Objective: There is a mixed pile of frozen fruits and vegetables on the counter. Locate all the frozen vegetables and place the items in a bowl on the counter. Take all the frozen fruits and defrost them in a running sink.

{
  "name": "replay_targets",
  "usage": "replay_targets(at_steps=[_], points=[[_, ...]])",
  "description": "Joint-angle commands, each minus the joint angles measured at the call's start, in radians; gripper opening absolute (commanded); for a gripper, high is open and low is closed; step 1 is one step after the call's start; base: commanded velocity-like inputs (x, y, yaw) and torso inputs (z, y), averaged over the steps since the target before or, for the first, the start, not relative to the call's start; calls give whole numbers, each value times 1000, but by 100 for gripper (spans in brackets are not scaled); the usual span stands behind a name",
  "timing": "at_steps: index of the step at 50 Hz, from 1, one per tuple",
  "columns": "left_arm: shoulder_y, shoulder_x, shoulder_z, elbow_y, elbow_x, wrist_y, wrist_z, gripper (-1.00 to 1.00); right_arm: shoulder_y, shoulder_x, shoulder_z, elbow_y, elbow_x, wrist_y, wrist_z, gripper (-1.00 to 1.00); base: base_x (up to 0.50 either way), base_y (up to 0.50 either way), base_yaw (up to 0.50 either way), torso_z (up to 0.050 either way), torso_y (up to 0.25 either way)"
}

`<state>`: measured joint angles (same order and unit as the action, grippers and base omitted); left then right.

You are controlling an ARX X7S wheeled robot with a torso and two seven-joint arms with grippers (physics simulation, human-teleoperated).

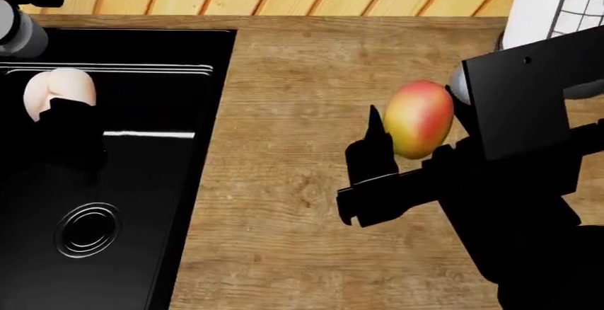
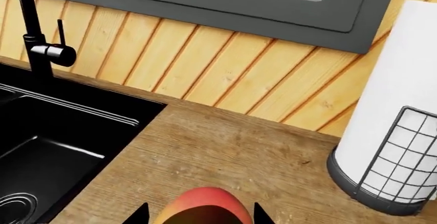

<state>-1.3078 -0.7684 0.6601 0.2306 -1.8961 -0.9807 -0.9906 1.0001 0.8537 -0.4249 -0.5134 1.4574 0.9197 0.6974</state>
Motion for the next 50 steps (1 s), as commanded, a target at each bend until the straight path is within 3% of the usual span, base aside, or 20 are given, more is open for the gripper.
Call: replay_targets(at_steps=[1, 50], points=[[1, -23, -5, 25, -15, 5, -20, -100, -5, 14, 17, -41, 5, 6, 14, -100, 0, 410, 0, 0, 0], [11, -38, 2, 33, -19, 22, -19, -100, -50, 19, 22, -43, 3, -28, 24, -100, -30, 486, 0, 0, 0]])
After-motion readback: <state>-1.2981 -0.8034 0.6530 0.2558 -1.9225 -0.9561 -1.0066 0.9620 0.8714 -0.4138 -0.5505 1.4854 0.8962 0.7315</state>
